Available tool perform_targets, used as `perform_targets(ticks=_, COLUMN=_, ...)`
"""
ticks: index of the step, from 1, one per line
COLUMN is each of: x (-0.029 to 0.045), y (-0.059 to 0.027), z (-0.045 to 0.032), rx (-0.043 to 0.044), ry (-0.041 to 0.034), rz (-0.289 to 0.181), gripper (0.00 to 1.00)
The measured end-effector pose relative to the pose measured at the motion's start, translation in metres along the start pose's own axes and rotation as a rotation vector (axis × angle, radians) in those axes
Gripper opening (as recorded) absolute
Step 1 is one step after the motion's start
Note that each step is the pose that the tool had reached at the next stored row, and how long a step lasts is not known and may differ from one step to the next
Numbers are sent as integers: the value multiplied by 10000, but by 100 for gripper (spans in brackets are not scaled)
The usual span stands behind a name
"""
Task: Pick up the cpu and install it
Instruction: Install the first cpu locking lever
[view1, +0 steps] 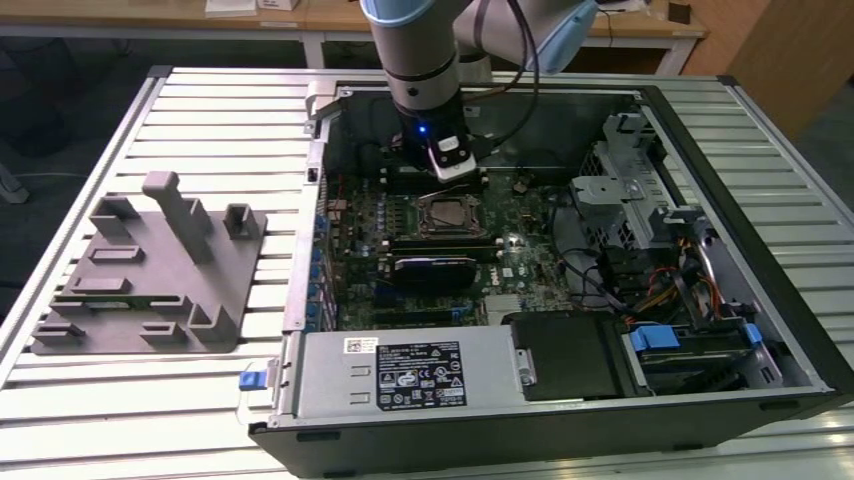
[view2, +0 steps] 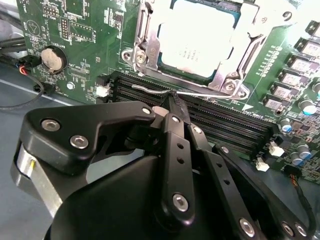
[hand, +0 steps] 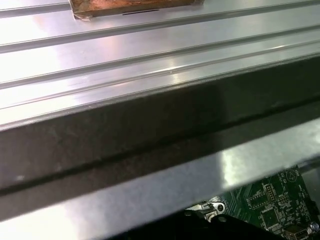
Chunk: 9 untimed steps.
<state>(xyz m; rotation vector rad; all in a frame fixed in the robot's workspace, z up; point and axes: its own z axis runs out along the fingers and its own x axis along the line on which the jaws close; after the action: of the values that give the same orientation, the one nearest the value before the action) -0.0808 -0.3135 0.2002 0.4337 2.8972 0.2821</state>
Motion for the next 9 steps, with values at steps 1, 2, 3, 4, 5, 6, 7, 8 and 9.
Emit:
perform_targets(ticks=1, x=2, y=7, z=3, rx=18, ry=-7, rz=3, gripper=11)
perform_targets(ticks=2, x=4, y=12, z=6, rx=54, ry=-21, rz=18, gripper=11)
perform_targets(ticks=3, x=5, y=14, z=8, rx=98, ry=-42, rz=59, gripper=11)
perform_targets(ticks=4, x=5, y=14, z=11, rx=136, ry=-66, rz=129, gripper=11)
perform_targets(ticks=5, x=5, y=15, z=14, rx=175, ry=-90, rz=202, gripper=11)
perform_targets(ticks=6, x=6, y=17, z=17, rx=212, ry=-113, rz=266, gripper=11)
perform_targets(ticks=7, x=6, y=21, z=18, rx=246, ry=-131, rz=310, gripper=11)
perform_targets(ticks=8, x=7, y=24, z=21, rx=282, ry=-151, rz=353, gripper=11)
perform_targets(ticks=9, x=6, y=27, z=23, rx=320, ry=-171, rz=399, gripper=11)
